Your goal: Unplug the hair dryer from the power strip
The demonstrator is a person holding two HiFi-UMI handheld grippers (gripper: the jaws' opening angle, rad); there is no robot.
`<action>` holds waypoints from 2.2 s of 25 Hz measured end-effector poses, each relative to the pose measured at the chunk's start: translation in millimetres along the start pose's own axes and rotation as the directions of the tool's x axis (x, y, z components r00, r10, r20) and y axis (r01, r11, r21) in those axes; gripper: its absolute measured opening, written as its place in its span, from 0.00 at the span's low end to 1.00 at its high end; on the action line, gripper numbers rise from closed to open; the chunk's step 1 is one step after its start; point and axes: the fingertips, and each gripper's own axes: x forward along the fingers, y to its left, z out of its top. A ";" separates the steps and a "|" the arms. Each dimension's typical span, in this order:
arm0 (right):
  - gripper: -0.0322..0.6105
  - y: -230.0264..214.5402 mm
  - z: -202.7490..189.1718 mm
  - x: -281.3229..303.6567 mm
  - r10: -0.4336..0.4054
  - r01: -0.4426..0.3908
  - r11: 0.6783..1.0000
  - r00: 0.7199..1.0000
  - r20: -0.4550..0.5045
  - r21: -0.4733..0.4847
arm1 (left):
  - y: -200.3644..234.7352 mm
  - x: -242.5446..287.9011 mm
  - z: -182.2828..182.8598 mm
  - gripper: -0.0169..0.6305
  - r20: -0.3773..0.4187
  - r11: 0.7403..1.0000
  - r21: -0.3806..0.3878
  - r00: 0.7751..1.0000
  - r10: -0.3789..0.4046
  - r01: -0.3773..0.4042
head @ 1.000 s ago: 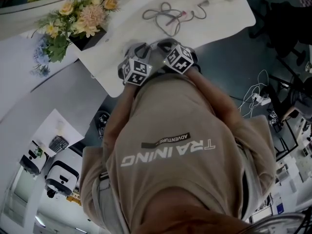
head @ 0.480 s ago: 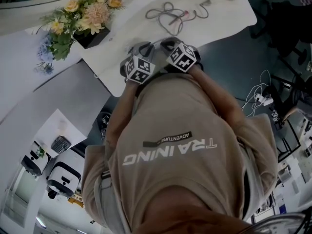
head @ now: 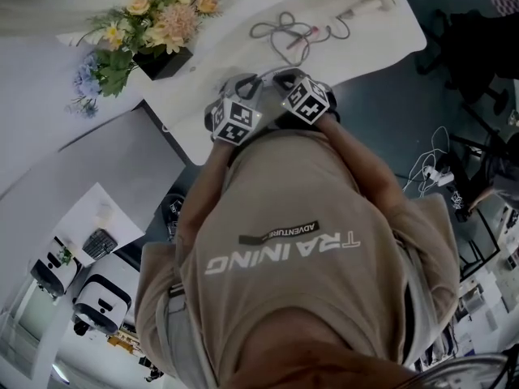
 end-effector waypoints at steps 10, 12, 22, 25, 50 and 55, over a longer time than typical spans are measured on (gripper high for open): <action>0.05 2.3 -1.2 -3.3 -0.023 0.021 0.997 0.999 0.025 0.071 | -10.2 -17.6 30.5 0.12 0.074 0.996 -0.027 0.994 -0.081 0.083; 0.05 6.0 4.0 -13.6 -0.031 0.024 0.994 0.997 0.068 0.104 | -11.8 -19.7 35.4 0.12 0.078 0.996 -0.003 0.993 -0.091 0.091; 0.05 4.6 51.7 -122.6 -0.147 0.075 0.973 0.929 0.341 0.217 | -9.7 -22.7 40.1 0.12 0.077 0.991 0.060 0.990 -0.121 0.117; 0.05 0.5 101.7 -175.3 -0.199 0.092 0.968 0.849 0.490 0.232 | -9.5 -24.2 40.8 0.12 0.082 0.990 0.065 0.989 -0.127 0.122; 0.05 9.8 217.7 -286.2 -0.221 0.208 0.972 0.641 0.735 0.112 | -16.1 -58.7 38.6 0.12 0.101 0.992 0.086 0.989 -0.105 0.097; 0.05 17.7 213.8 -288.0 -0.215 0.198 0.974 0.644 0.734 0.112 | -18.8 -61.0 33.6 0.12 0.097 0.991 0.081 0.989 -0.109 0.102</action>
